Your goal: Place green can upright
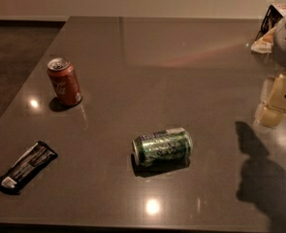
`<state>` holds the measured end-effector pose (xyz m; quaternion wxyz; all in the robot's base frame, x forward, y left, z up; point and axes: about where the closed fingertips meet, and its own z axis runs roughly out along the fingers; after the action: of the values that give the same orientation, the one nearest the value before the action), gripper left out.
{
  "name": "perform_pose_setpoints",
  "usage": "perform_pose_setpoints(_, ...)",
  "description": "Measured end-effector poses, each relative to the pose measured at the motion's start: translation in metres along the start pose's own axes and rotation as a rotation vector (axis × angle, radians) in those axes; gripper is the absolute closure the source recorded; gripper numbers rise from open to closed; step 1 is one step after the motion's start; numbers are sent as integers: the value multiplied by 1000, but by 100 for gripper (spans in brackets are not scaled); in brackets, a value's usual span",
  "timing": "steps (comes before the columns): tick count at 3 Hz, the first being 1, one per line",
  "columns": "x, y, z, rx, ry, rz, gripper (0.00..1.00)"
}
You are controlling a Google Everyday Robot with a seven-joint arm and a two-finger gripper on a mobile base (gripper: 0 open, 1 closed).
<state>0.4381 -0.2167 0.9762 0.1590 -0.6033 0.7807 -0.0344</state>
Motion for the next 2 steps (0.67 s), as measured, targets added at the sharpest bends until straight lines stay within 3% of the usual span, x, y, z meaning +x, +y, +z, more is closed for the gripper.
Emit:
perform_pose_setpoints(1,0,0,0,0,0,0,0)
perform_pose_setpoints(2,-27,4,17,-24,-18,-34,0)
